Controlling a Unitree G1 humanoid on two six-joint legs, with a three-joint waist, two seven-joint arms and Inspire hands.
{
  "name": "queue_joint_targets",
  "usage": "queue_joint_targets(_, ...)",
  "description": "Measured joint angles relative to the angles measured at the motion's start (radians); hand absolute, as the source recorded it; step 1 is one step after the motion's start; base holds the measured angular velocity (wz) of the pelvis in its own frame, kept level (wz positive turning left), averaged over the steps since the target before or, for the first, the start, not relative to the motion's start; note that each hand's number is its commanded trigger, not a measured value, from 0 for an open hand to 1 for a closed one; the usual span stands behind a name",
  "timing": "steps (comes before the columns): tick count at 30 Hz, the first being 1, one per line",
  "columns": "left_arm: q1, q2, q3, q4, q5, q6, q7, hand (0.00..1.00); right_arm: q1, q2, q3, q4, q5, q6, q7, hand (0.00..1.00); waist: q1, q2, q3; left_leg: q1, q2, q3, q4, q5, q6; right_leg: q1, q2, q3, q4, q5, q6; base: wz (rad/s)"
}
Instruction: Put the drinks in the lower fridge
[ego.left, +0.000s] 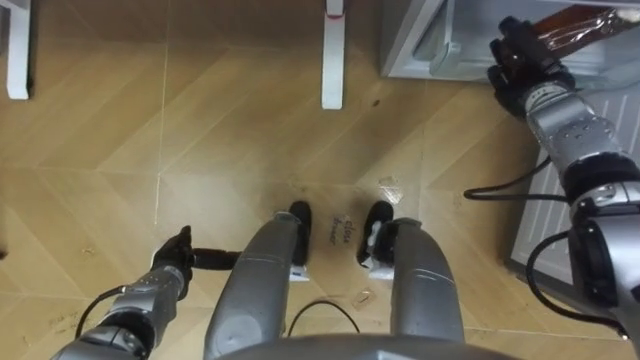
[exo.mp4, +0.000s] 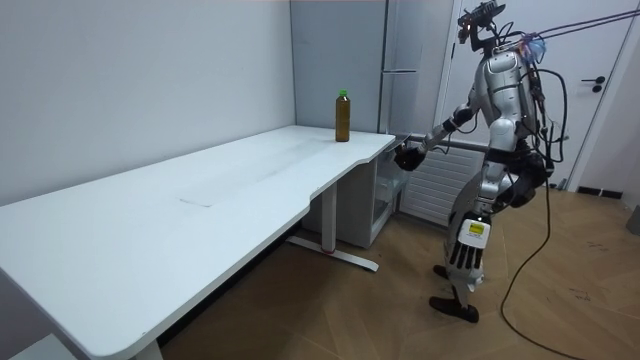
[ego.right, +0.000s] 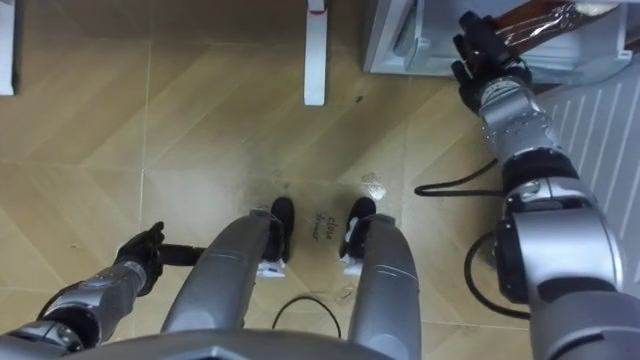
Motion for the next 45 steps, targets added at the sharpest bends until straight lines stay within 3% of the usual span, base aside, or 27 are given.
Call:
queue_joint_targets(9,0.0,0.0,0.0,0.003,0.0,0.009,0.001,0.0,-0.011,0.0,-0.002,-0.001,0.022,0.014,-0.03,1.0,0.007,-0.002,0.0007,-0.001,-0.001,-0.003,0.007,0.0,0.0,0.001,-0.003,-0.001,0.009,-0.004,0.002,0.0)
queue_joint_targets(10,0.0,0.0,0.0,0.003,0.0,0.011,0.002,0.0,-0.014,0.0,-0.002,-0.001,0.031,0.014,-0.042,0.62,0.009,-0.002,0.0007,0.0,-0.002,-0.004,0.009,-0.001,0.001,0.001,-0.004,-0.001,0.012,-0.005,0.002,0.03)
queue_joint_targets(11,0.001,0.0,0.0,0.003,0.0,0.013,0.002,0.0,-0.018,0.0,-0.002,-0.001,0.036,0.014,-0.048,0.48,0.01,-0.002,0.0007,0.0,-0.002,-0.004,0.009,-0.001,0.001,0.001,-0.004,-0.001,0.012,-0.005,0.002,0.0)
queue_joint_targets(12,0.001,0.0,-0.001,0.003,0.0,0.018,0.005,0.0,-0.025,0.0,-0.002,-0.001,0.044,0.016,-0.059,0.0,0.011,-0.002,0.0007,0.0,-0.001,-0.004,0.009,-0.001,0.001,0.001,-0.004,-0.001,0.013,-0.006,0.001,0.0)
queue_joint_targets(22,0.02,0.0,-0.007,0.0,0.003,0.05,0.042,0.0,-0.067,-0.015,-0.003,0.0,0.087,0.019,-0.081,0.0,0.026,-0.002,0.0006,0.0,-0.001,-0.005,0.009,-0.001,0.0,0.001,-0.005,-0.005,0.013,-0.007,-0.001,0.0)
queue_joint_targets(45,0.026,0.021,-0.05,-0.001,0.012,0.065,0.061,0.0,-0.076,-0.028,0.0,0.007,0.079,0.02,-0.058,0.0,0.033,-0.002,0.0012,0.001,0.004,-0.002,0.004,0.0,0.0,0.009,0.002,-0.01,-0.003,-0.005,-0.001,0.0)
